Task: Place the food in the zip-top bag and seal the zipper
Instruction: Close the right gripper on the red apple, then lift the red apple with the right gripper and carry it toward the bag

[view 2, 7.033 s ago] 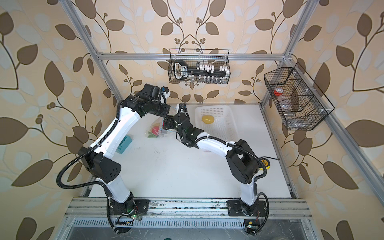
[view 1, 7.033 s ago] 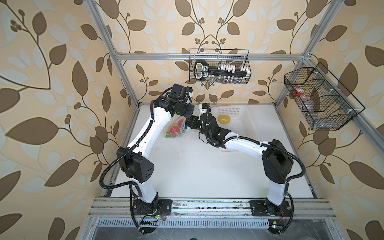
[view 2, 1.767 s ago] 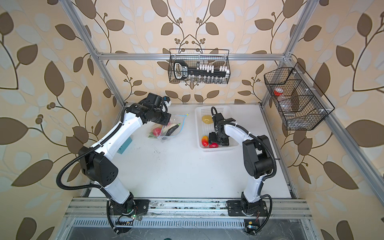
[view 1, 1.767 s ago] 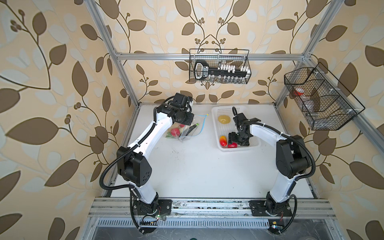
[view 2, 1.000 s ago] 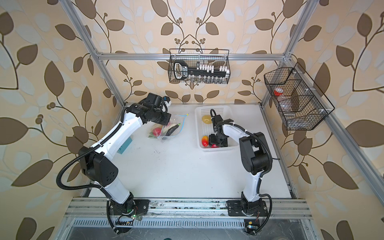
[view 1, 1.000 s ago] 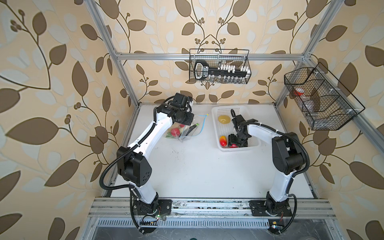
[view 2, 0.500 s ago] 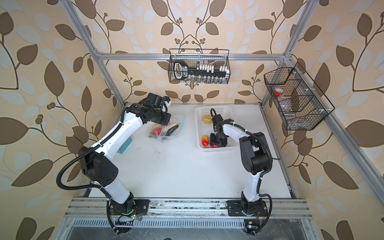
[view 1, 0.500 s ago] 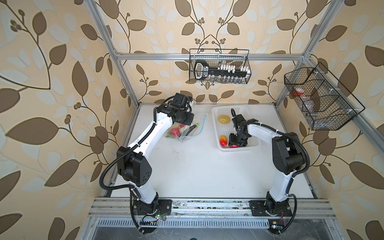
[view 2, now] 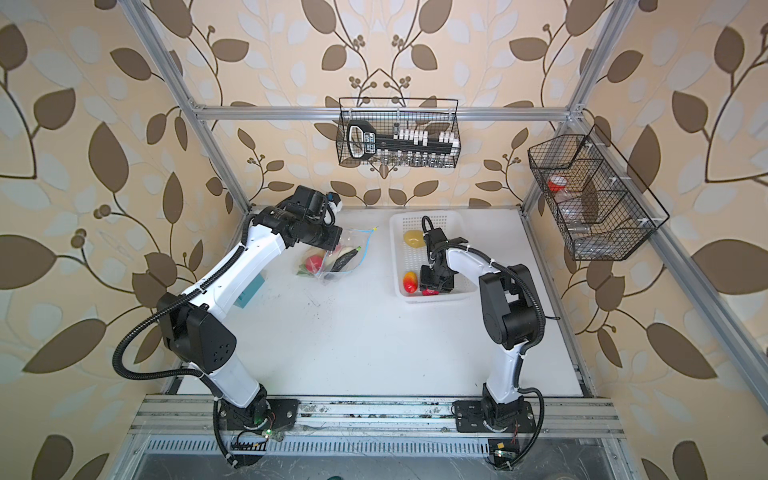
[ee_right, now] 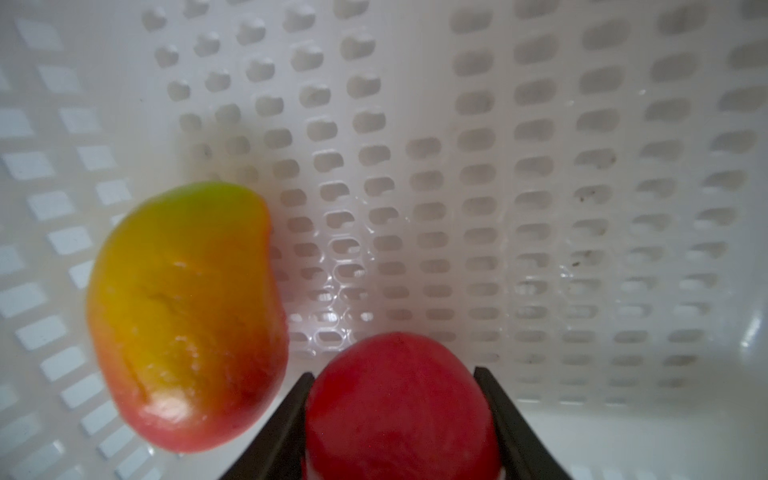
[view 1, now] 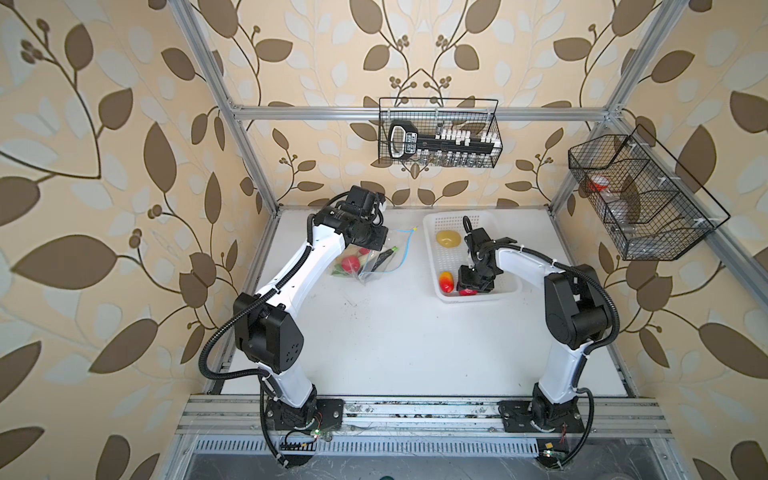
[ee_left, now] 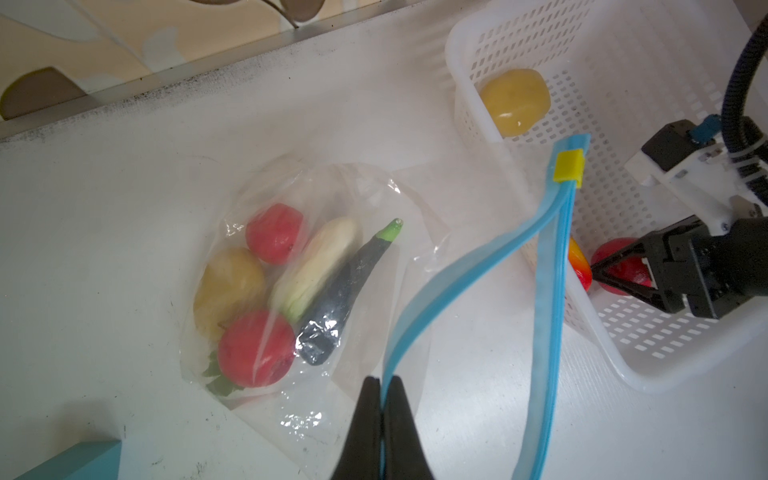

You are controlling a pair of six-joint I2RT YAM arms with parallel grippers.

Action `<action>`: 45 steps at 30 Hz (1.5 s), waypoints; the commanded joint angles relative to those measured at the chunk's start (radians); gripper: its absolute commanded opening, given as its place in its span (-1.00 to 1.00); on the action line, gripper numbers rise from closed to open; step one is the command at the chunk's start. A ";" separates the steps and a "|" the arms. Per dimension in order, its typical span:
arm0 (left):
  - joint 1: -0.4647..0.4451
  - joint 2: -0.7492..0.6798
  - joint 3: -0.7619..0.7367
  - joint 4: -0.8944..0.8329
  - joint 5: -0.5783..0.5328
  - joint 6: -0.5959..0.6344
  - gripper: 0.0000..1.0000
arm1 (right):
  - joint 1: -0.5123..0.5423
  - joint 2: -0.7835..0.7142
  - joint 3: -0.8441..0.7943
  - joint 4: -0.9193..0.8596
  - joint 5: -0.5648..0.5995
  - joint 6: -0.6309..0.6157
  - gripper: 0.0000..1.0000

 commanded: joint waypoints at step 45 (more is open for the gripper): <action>-0.006 -0.025 0.092 -0.015 -0.047 0.033 -1.00 | -0.029 -0.263 -0.179 0.263 -0.041 0.216 -0.46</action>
